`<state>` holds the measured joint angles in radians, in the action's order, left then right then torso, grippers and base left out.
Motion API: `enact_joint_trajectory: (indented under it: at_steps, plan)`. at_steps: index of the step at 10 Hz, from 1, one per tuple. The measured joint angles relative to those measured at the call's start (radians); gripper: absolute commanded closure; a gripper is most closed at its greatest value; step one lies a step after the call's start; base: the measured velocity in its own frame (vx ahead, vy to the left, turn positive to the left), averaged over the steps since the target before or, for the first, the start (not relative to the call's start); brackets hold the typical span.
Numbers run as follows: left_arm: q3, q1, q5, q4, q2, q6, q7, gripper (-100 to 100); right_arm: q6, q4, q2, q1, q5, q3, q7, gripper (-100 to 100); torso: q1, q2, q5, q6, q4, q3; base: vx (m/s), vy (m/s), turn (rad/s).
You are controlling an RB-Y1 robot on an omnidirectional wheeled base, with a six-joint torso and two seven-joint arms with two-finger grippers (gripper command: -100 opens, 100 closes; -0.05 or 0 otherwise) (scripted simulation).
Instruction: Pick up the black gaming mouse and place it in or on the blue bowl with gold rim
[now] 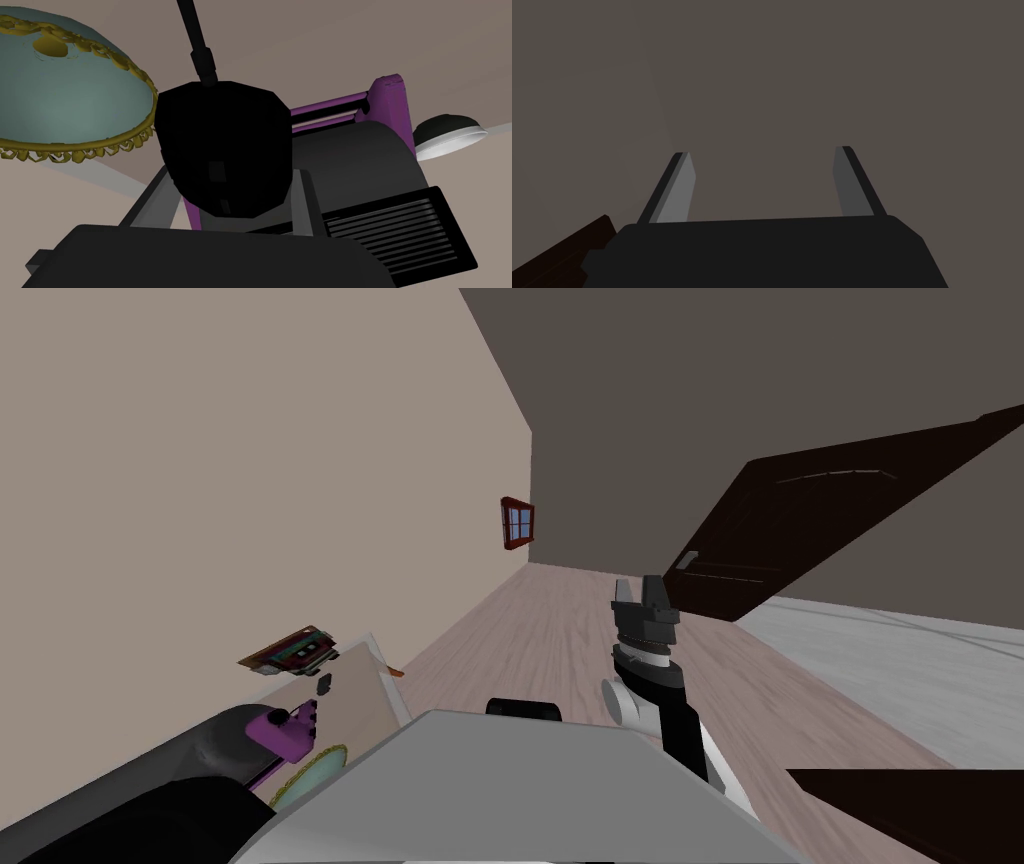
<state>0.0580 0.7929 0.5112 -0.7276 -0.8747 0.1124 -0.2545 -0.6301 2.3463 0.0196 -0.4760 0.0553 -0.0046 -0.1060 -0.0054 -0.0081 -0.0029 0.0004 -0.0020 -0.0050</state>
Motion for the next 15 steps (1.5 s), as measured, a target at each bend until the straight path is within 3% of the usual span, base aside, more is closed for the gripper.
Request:
enact_joint_trajectory:
  at_steps: [3, 5, 9, 11, 15]
  plan:
    - [0.012, 0.062, 0.008, -0.068, -0.035, 0.008, -0.037, 100, 0.0, 0.0, 0.0, 0.0, 0.0, 0.0, 0.0, 0, 0.003, -0.003, 0.001, 0.002, 0.0, -0.001, 0.094, -0.019, -0.027]
    - [0.007, 0.092, 0.012, -0.119, -0.049, 0.024, -0.084, 100, 0.0, 0.0, 0.0, 0.0, 0.0, 0.0, 0.0, 0, 0.009, -0.001, 0.003, 0.002, 0.001, 0.0, 0.063, 0.077, -0.051]
    - [0.009, 0.149, 0.028, -0.211, -0.025, 0.06, -0.155, 100, 0.0, 0.0, 0.0, 0.0, 0.0, 0.0, 0.0, 0, 0.012, 0.005, 0.005, 0.0, 0.004, 0.004, 0.03, 0.07, -0.019]
    - [-0.009, 0.158, 0.034, -0.24, -0.015, 0.077, -0.198, 100, 0.0, 0.0, 0.0, 0.0, 0.0, 0.0, 0.0, 0, 0.012, 0.006, 0.005, 0.0, 0.004, 0.005, 0.029, 0.085, -0.028]
    - [-0.015, 0.17, 0.05, -0.278, 0.039, 0.132, -0.263, 100, 0.0, 0.0, 0.0, 0.0, 0.0, 0.0, 0.0, 0, 0.015, 0.007, 0.005, -0.001, 0.005, 0.006, 0.017, 0.085, -0.015]
